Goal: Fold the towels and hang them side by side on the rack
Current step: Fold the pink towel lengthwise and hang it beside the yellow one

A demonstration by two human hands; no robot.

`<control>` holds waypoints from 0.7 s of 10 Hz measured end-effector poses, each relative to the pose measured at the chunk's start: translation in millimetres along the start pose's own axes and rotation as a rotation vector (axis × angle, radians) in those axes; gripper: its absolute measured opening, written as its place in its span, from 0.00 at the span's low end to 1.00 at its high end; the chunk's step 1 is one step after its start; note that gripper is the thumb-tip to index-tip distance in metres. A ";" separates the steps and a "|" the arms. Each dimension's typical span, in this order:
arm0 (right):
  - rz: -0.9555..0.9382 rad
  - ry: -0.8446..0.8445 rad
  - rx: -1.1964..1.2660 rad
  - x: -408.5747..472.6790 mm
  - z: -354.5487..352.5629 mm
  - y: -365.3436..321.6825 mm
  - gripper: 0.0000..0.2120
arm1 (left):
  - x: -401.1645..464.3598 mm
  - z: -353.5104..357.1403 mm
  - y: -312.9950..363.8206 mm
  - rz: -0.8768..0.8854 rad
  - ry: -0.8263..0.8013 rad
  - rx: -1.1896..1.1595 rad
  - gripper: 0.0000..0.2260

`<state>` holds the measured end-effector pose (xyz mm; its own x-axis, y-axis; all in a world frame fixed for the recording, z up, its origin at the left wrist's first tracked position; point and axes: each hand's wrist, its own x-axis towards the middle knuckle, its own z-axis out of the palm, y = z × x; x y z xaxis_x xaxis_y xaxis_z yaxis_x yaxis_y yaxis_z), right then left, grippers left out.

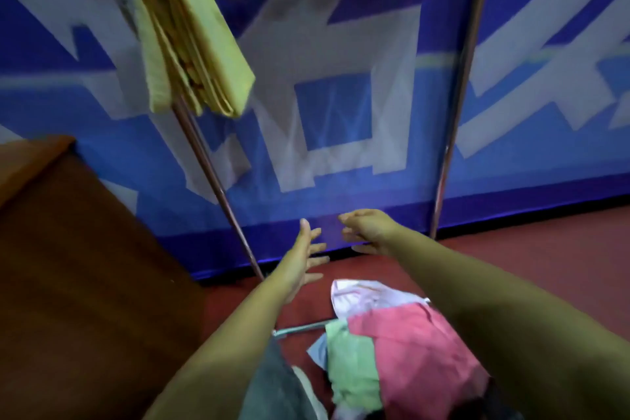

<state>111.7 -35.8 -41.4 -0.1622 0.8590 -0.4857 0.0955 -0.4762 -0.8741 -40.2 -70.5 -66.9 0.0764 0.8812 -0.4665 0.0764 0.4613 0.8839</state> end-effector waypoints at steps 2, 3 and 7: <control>0.256 0.027 -0.161 34.1 -53.6 121.6 0.05 | 39.5 36.8 -93.7 -0.206 -0.084 0.056 0.30; 0.389 0.080 -0.196 55.3 -73.8 173.1 0.08 | 59.4 46.7 -130.4 -0.321 -0.110 0.074 0.30; 0.545 0.167 -0.600 143.8 -83.5 326.4 0.21 | 159.8 64.5 -238.0 -0.620 -0.021 0.073 0.27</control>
<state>201.5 -52.0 -396.1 0.2018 0.5757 -0.7924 0.6341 -0.6934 -0.3422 17.9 -46.2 -353.9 0.0151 0.4495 -0.8932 0.1808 0.8773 0.4446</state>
